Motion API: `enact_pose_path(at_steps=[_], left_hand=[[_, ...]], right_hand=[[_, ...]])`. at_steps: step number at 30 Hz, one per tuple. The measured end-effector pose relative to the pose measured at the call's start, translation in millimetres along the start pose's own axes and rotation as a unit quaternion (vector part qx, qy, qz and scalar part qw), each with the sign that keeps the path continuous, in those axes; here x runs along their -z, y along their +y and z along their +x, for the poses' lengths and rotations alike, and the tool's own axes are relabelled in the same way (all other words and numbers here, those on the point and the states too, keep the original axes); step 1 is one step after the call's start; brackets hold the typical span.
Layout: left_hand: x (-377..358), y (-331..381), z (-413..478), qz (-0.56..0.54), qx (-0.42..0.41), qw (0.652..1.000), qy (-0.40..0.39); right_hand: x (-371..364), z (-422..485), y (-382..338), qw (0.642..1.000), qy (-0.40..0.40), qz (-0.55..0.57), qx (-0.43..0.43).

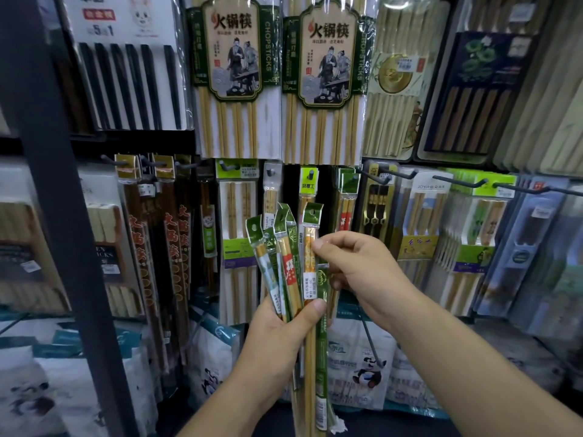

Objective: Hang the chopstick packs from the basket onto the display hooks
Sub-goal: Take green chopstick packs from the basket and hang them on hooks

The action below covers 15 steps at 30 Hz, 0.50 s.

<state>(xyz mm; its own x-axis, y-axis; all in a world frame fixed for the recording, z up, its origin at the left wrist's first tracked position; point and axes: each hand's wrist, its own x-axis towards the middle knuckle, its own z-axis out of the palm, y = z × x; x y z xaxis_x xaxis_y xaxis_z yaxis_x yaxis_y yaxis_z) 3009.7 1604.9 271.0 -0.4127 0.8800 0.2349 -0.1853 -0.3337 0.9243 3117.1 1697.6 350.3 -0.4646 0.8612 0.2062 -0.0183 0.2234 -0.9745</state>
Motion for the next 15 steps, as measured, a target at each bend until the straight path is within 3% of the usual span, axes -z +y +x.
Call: enact_pose_path(at_steps=[5,8,15], left_hand=[[0.8,-3.1,1.7,-0.014,-0.002,1.000,0.026],[3.4,-4.4,3.5,-0.011,0.007,0.999,0.049],[9.5,-9.1,5.3,0.030,0.024,0.998,0.044]], right_hand=[[4.1,-6.6,-0.9,0.997,-0.011,-0.074,0.008],[13.0,-1.7,-14.0,0.992,0.067,-0.092,0.057],[25.6,23.7,-46.4,0.971,0.201,0.013,0.131]])
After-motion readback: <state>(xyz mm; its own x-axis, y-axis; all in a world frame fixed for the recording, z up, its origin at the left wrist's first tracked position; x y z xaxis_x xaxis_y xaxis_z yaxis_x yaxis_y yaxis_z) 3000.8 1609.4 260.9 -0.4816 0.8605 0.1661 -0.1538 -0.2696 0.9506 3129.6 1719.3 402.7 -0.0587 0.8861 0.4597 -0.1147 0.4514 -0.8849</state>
